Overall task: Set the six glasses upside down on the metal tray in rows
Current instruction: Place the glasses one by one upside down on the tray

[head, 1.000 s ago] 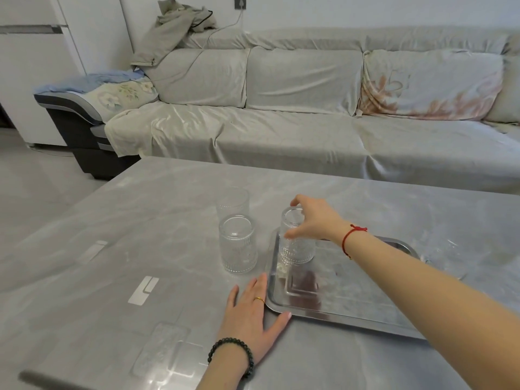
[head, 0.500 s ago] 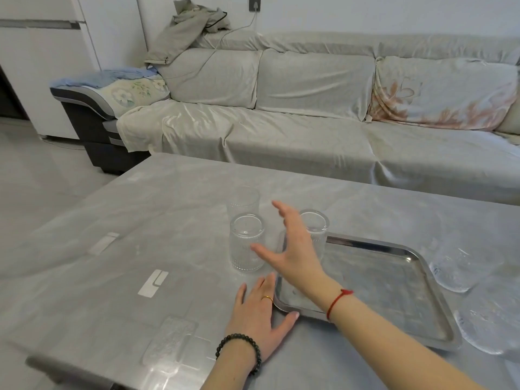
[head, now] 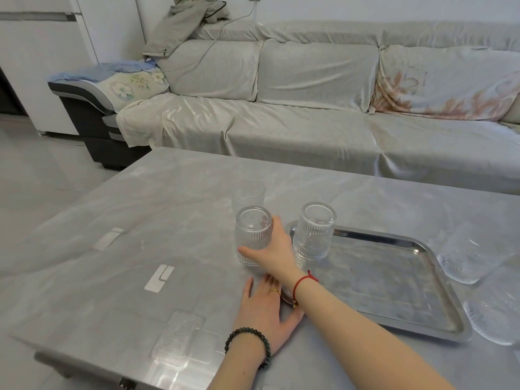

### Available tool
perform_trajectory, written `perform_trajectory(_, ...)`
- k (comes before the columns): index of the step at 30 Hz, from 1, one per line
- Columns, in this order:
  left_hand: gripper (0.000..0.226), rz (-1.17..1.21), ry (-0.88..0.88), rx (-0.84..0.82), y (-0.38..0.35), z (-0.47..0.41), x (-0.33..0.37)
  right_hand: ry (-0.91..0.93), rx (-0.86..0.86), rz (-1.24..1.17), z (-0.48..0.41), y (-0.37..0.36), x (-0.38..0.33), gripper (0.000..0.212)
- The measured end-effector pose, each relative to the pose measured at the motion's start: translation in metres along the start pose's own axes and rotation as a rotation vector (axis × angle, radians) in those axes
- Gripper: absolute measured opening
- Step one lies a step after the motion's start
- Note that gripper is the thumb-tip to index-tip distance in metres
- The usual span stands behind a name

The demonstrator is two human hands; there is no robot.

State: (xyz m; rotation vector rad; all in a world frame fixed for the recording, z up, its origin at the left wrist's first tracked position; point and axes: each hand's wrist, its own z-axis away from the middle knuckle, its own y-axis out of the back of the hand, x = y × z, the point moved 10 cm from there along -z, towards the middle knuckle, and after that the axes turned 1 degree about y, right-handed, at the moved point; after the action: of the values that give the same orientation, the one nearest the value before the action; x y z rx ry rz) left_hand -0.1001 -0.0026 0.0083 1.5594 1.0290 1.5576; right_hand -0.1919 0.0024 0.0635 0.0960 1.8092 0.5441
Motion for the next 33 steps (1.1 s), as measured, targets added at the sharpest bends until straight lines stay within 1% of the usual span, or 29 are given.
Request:
perform_trajectory(4,0.079,0.011,0.021,0.012,0.0,-0.001,-0.001,0.091,0.036,-0.07,0.003,0.031,-0.026,0.071)
perform_trajectory(6,0.081,0.007,0.031,0.0,-0.002,0.0,-0.002,0.115,0.062,-0.124,0.004,0.058,-0.037,0.07)
perform_trajectory(9,0.082,0.006,0.044,-0.016,-0.003,0.0,-0.004,0.129,0.126,-0.142,0.008,0.111,-0.044,0.067)
perform_trajectory(14,0.084,0.006,0.06,-0.008,-0.002,0.0,-0.006,0.082,0.344,-0.153,0.022,0.197,-0.019,0.073)
perform_trajectory(16,0.082,0.011,0.064,-0.003,-0.001,0.001,-0.006,0.042,0.401,-0.105,0.028,0.217,-0.003,0.073)
perform_trajectory(19,0.079,0.019,0.062,0.004,0.001,0.001,-0.005,-0.036,0.404,0.028,0.034,0.225,0.022,0.071)
perform_trajectory(21,0.077,0.028,0.063,0.008,0.002,0.002,-0.005,-0.077,0.389,0.075,0.037,0.219,0.039,0.07)
perform_trajectory(25,0.074,0.038,0.063,0.008,0.003,0.002,-0.005,-0.181,0.327,0.098,0.035,0.2,0.072,0.079)
perform_trajectory(29,0.073,0.058,0.061,0.026,0.004,0.003,-0.006,-0.204,0.288,0.119,0.03,0.185,0.084,0.084)
perform_trajectory(33,0.073,0.058,0.06,0.029,0.005,0.003,-0.005,-0.222,0.297,0.123,0.025,0.183,0.09,0.089)
